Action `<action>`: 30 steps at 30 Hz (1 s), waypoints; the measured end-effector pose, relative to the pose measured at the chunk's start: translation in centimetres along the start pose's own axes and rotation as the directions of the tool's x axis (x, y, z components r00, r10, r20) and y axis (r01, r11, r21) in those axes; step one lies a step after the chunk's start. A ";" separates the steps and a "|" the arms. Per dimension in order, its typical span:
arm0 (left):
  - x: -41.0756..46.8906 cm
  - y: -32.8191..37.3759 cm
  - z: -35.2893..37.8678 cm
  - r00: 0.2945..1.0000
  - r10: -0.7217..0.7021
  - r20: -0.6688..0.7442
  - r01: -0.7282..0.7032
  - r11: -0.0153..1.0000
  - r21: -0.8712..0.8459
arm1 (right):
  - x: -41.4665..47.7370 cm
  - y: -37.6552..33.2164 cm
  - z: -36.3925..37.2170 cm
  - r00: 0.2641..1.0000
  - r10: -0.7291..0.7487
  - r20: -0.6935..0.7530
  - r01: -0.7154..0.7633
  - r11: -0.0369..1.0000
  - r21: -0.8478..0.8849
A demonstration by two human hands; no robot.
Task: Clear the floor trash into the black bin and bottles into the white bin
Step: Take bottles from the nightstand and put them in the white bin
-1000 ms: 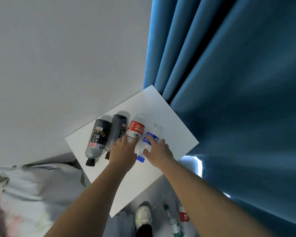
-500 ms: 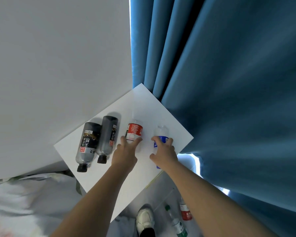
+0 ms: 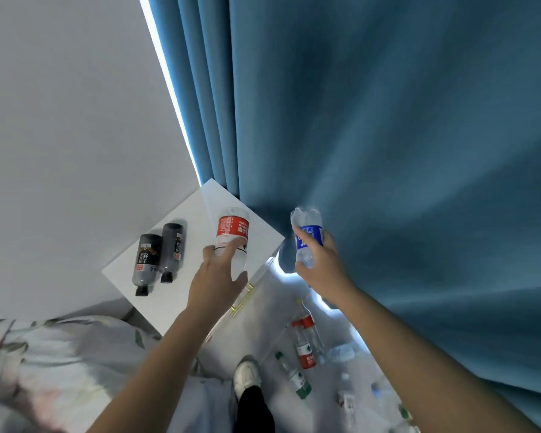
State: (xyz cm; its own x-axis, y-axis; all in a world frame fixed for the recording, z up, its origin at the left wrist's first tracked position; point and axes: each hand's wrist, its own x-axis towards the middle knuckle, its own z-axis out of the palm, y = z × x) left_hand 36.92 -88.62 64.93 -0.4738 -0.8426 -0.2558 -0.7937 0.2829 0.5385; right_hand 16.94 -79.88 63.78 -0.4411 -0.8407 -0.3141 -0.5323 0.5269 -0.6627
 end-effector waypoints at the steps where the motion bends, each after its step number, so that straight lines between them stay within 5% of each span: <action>1: -1.1 1.2 -0.3 1.000 0.016 -0.013 -0.017 1.000 -0.026 | -1.5 0.0 -1.4 1.000 -0.010 -0.012 0.010 1.000 0.010; 16: -18.2 17.7 3.8 0.946 0.207 -0.250 -0.277 0.915 -0.293 | -21.7 7.3 -16.3 0.958 -0.130 -0.256 0.177 0.969 0.173; 21: -24.7 24.5 6.7 0.903 0.323 -0.283 -0.401 0.871 -0.286 | -30.6 11.9 -22.1 0.873 -0.141 -0.467 0.262 0.943 0.206; 30: -31.4 34.8 10.5 0.772 0.549 -0.319 -0.633 0.704 -0.321 | -41.9 18.5 -30.5 0.775 -0.141 -0.616 0.340 0.915 0.218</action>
State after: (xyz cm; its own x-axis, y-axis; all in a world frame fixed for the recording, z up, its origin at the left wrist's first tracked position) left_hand 20.16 -47.55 83.25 -0.6799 -0.6420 0.3544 -0.1367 0.5857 0.7989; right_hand 3.54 -31.12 85.40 -0.7120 -0.6488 0.2687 -0.4792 0.1692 -0.8613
